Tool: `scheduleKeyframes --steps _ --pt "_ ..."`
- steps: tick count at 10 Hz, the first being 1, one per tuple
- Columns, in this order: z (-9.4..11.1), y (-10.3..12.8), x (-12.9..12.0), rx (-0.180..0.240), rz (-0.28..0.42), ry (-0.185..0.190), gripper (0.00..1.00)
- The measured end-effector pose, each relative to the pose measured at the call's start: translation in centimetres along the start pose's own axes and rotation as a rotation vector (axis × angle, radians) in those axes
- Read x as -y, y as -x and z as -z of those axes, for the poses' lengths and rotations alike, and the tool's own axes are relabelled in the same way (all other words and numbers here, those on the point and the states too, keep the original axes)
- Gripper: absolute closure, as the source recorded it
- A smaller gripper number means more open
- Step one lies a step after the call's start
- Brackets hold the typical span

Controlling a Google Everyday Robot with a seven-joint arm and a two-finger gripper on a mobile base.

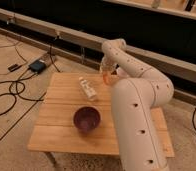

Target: Place the pepper in the ceramic cup

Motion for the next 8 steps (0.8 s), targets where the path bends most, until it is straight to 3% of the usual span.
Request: scheduleKeyframes --steps 8 --pt "8.3 3.1 6.6 0.234 -0.142 -0.111 1.00"
